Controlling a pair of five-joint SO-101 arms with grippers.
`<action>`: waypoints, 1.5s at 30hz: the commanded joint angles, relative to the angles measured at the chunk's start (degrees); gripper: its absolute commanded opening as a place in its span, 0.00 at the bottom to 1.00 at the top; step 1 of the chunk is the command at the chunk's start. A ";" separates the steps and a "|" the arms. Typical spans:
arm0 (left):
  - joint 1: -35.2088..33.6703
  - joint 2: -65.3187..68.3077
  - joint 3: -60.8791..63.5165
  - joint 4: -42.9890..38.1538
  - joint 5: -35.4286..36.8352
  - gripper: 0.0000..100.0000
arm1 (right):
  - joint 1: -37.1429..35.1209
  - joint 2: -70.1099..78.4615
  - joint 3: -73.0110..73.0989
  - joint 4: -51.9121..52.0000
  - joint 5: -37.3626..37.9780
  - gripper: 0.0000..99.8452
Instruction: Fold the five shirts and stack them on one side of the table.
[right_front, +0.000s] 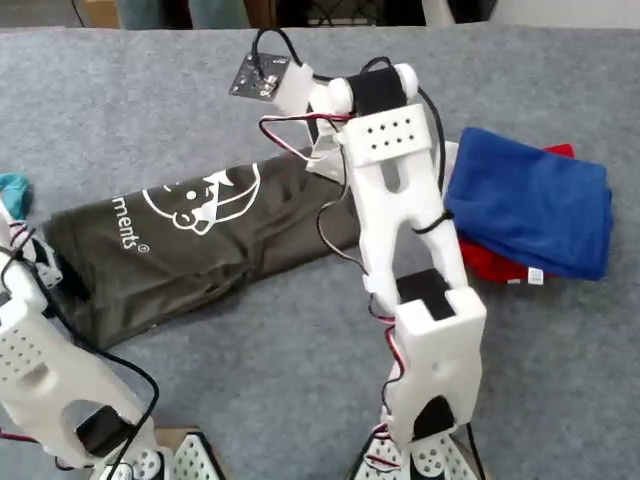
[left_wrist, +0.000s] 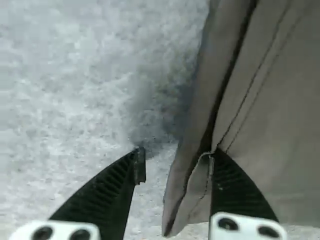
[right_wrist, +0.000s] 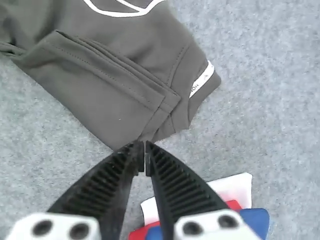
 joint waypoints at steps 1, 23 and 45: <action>2.42 1.49 -2.68 -0.53 3.16 0.22 | -0.88 -4.44 -2.86 0.44 -2.29 0.01; 2.51 -5.63 -13.49 11.87 5.54 0.22 | -0.79 -6.99 -2.86 0.53 -2.81 0.01; 2.86 20.48 -22.64 8.00 9.85 0.04 | -0.79 -7.34 -2.86 0.53 -2.90 0.01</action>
